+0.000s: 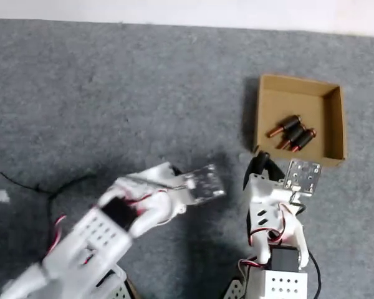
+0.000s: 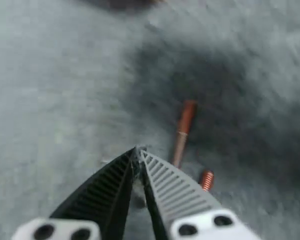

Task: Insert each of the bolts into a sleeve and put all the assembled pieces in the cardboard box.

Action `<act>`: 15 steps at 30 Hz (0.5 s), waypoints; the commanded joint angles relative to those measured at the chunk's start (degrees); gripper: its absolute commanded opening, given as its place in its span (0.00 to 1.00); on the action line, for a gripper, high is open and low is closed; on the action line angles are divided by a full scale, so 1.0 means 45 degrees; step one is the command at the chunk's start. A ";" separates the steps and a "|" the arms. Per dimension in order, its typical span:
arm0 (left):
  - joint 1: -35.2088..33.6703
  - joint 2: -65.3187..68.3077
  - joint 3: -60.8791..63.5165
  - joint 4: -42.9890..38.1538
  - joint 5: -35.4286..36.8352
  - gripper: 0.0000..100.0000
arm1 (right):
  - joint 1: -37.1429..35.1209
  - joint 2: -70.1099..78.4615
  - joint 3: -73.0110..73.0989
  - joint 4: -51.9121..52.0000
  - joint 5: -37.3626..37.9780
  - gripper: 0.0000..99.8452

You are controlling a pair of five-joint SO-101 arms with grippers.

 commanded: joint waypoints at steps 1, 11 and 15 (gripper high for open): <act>0.0205 0.3116 -0.1592 0.0059 -0.0957 0.13 | 0.0166 -0.0147 -0.0107 -0.0420 0.0137 0.01; -0.0107 0.3937 -0.1885 0.0039 -0.2540 0.15 | 0.0166 -0.0147 -0.0107 -0.0420 0.0137 0.01; -0.0733 0.3956 -0.1905 0.0000 -0.2891 0.15 | 0.0166 -0.0147 -0.0107 -0.0420 0.0137 0.01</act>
